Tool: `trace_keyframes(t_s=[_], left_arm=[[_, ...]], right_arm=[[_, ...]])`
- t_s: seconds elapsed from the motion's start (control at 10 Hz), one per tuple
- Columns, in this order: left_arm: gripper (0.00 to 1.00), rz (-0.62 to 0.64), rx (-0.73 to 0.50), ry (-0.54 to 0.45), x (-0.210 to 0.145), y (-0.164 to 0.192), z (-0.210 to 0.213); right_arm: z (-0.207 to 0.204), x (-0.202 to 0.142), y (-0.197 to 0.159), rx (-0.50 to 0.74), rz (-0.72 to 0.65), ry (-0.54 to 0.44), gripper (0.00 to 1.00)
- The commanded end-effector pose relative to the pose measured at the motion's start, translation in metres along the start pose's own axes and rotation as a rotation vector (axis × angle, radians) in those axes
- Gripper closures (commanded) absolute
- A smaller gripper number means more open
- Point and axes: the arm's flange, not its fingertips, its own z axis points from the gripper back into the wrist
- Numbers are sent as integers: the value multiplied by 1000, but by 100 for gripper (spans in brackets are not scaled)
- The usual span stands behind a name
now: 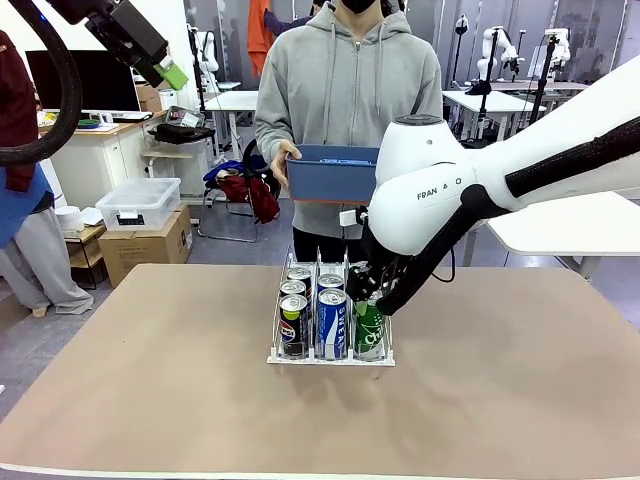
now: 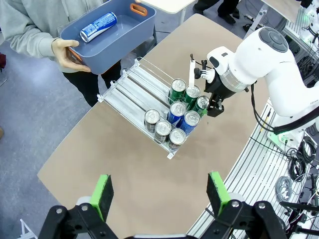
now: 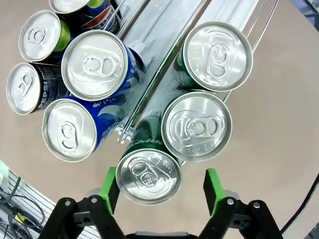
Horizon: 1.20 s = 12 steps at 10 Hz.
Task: Fill the beverage cans into the dispenser.
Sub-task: Place the picked Sprite in the line of the Automatic Can Dispenser with the same cans, then pick up the Ionic drink handed by the human.
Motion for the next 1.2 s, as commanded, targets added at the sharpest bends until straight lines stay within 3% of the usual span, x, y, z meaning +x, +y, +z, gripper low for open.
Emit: trace_keyframes(t_s=[0.0,0.9,1.1], left_arm=[[0,1,-16,0,-2,1,1],[0,1,-16,0,-2,1,1],[0,1,-16,0,-2,1,1]], right_arm=[[11,-4,-3,-5,-24,-6,0],[9,-1,-2,6,-15,-16,0],[49,-9,-14,67,94,-74,0]])
